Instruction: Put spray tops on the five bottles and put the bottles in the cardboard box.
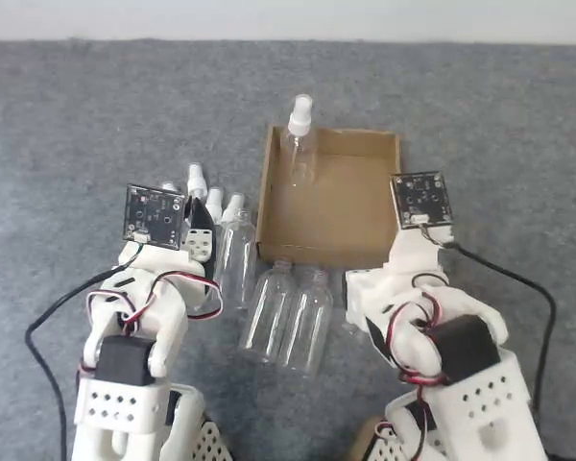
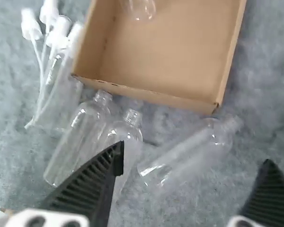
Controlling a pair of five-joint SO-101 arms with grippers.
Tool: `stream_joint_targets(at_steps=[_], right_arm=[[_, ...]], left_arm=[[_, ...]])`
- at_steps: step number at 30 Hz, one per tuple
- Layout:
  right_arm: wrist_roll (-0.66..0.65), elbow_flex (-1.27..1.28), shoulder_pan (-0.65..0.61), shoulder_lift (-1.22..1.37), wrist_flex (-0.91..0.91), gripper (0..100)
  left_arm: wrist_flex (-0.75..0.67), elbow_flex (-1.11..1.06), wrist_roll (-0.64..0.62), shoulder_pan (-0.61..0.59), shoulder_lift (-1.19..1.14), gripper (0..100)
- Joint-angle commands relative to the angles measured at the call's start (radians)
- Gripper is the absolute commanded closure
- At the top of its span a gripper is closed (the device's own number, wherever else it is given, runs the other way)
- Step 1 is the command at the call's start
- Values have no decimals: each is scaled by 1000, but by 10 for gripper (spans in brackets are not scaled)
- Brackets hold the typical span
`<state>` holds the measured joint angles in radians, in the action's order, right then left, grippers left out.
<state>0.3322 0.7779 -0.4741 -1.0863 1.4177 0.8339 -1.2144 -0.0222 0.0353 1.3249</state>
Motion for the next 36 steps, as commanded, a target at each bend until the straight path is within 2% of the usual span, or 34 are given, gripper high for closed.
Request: stream_joint_targets(at_steps=[1,4,7,9,12,19,22,29,36], right_arm=[[17,2,18,31,-24,713],[17,5,108,136,-88,777],[25,5,182,266,-133,776],[84,-2,197,341,-140,757],[120,-9,197,430,-140,695],[127,5,159,565,-140,470],[127,5,119,622,-165,426],[127,9,117,710,-282,493],[124,48,120,762,-323,674]], left_arm=[[-31,16,-11,-5,-6,988],[-31,16,-11,-5,-6,988],[-31,16,-11,-5,-6,988],[-31,16,-11,-5,-6,988],[-31,16,-11,-5,-6,988],[-32,16,-11,-5,-6,988],[-32,16,-11,-5,-6,988],[-32,16,-11,-5,-6,988],[-32,16,-11,-5,-6,988]])
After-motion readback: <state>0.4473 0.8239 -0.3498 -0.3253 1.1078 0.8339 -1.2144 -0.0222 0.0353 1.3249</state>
